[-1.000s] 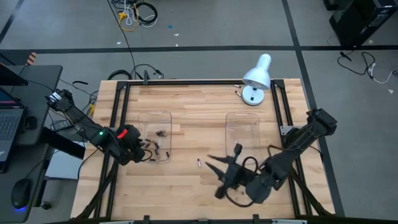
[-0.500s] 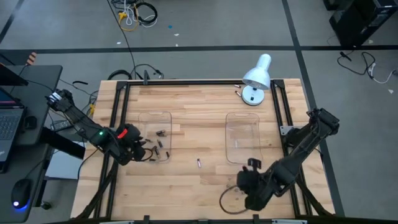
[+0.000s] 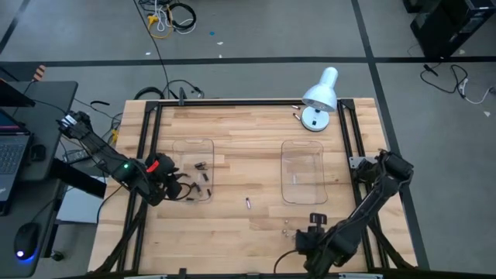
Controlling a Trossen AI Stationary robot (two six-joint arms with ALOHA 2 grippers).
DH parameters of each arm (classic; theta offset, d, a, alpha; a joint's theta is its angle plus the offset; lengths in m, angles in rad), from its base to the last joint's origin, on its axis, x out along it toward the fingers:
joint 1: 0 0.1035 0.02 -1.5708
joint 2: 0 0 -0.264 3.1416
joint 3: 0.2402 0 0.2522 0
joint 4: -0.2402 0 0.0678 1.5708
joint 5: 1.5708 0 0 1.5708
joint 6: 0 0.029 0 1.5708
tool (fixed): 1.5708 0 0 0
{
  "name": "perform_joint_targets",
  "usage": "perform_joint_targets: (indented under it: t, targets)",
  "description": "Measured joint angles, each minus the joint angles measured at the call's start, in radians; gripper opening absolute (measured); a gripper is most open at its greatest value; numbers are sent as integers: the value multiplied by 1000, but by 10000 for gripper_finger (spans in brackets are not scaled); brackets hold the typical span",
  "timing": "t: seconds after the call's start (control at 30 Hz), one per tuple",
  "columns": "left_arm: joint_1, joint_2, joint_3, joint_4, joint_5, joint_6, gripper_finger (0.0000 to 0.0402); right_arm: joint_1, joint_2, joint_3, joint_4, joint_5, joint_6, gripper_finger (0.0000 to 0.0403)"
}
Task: Sort batteries
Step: Put the black battery into the left transparent bin
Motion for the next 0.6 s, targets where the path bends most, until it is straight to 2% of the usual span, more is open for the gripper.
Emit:
perform_joint_targets:
  t: [0.23, 0.6]
  targets:
    - [0, 0, 0, -1, -4, 0, 125, -7, 7, -23, 27, -11, -8, 181]
    - [0, 0, 0, 2, -7, 29, 125, -34, 6, -89, 107, -5, 1, 194]
